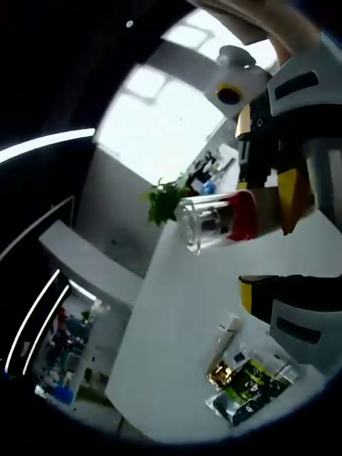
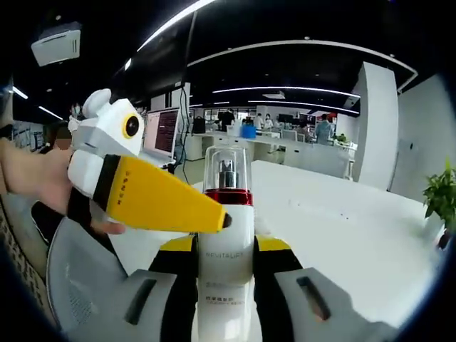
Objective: Arrange the skincare products in the storage area until every visible bottle or jar stands upright without overlapping.
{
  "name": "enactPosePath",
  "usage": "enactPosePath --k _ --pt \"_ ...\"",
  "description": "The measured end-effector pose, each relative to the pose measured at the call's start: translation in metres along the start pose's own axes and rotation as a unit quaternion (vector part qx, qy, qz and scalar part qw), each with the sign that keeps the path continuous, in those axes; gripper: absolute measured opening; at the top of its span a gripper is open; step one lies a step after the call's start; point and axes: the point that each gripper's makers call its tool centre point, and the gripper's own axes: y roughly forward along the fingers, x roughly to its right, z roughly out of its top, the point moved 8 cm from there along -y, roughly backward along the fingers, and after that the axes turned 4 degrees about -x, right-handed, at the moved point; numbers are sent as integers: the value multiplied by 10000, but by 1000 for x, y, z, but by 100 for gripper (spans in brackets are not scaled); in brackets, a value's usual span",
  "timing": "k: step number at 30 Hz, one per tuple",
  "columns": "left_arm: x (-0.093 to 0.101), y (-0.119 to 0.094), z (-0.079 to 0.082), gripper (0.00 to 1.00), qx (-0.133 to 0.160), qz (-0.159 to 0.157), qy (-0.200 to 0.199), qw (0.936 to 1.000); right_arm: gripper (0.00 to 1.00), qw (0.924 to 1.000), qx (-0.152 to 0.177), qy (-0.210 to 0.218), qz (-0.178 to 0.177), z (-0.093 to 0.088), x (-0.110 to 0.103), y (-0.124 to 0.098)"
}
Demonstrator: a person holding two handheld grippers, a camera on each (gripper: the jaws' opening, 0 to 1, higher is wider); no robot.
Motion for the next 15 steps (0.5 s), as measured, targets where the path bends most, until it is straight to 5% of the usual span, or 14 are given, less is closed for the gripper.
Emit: enactPosePath --k 9,15 --pt "7 14 2 62 102 -157 -215 9996 28 9999 55 96 -58 0 0 -3" --pt "4 16 6 45 175 -63 -160 9997 28 9995 198 147 -177 5 3 -5"
